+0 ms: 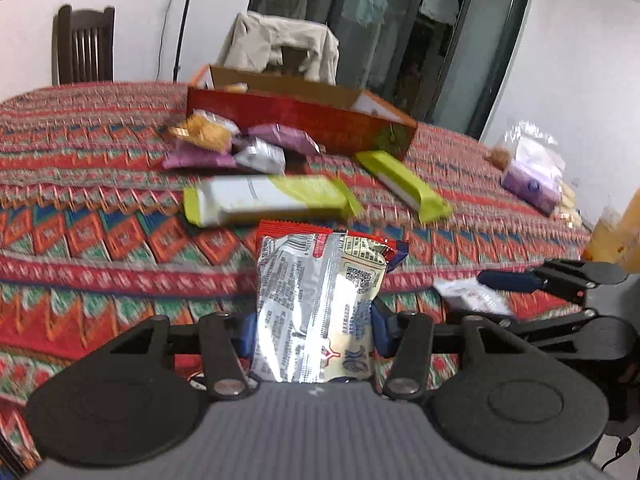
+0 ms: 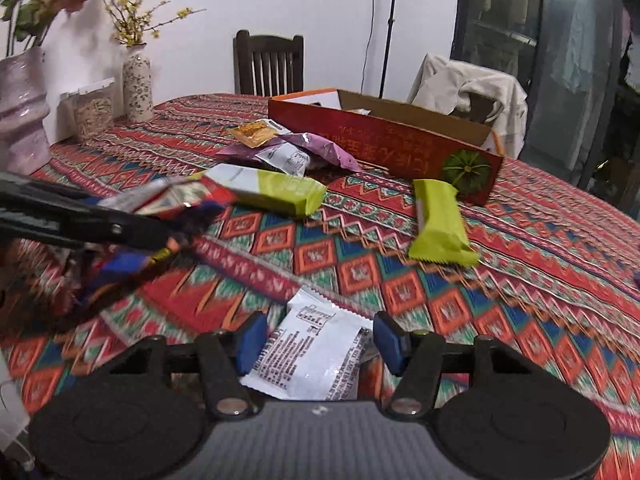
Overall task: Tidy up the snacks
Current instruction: 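Grasp a silver red-topped snack bag with the left gripper while the right grasps a white sachet, then carry both packets into the box and open both grippers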
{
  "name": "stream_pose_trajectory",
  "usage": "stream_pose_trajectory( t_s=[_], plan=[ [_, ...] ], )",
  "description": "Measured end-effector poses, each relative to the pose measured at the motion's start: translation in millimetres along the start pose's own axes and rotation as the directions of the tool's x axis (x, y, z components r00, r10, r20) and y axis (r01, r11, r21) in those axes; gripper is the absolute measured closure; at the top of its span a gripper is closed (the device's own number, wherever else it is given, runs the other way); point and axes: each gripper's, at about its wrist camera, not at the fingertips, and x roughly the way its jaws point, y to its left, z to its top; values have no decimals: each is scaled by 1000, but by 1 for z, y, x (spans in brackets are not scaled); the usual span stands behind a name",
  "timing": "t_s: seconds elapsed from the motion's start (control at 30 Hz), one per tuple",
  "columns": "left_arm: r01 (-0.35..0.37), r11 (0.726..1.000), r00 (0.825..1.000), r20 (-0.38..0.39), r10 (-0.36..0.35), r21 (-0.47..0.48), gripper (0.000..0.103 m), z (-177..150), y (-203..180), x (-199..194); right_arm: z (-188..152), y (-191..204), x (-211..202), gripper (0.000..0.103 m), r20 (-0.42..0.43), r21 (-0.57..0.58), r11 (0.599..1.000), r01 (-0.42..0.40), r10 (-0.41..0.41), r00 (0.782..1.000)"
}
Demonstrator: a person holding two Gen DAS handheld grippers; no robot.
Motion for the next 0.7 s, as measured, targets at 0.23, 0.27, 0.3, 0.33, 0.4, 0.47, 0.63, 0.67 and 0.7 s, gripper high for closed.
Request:
stream_pose_trajectory(
  t_s=[0.23, 0.27, 0.3, 0.33, 0.4, 0.47, 0.63, 0.67, 0.7],
  plan=[
    [-53, 997, 999, 1, 53, 48, 30, -3, -13, 0, -11, -8, -8, 35, 4, 68, 996, 56, -57, 998],
    [-64, 997, 998, -2, 64, 47, 30, -4, -13, 0, -11, -7, -9, 34, 5, 63, 996, 67, -68, 998],
    [-71, 996, 997, -7, 71, 47, 30, -4, -13, 2, -12, -7, -10, 33, 5, 65, 995, 74, -74, 997],
    [-77, 996, 997, -8, 77, 47, 30, -4, -13, 3, -12, -6, -11, 32, 4, 71, 994, 79, -79, 997],
    [-83, 995, 996, -7, 84, 53, 30, -4, -13, 3, -16, -3, -14, 28, 8, 76, 992, 96, -97, 995],
    [-83, 995, 996, -9, 84, 55, 30, -4, -13, 3, -20, -1, -17, 26, 11, 90, 990, 110, -112, 994],
    [-63, 995, 998, -14, 64, 77, 43, -3, -17, 3, -28, -4, -20, 25, 14, 182, 980, 83, -87, 996],
    [-62, 995, 998, -12, 63, 81, 45, -3, -18, 4, -27, -3, -20, 26, 18, 181, 980, 79, -83, 996],
    [-59, 994, 998, -10, 60, 89, 47, -4, -19, 4, -27, -2, -19, 33, 19, 176, 981, 78, -83, 996]
  ],
)
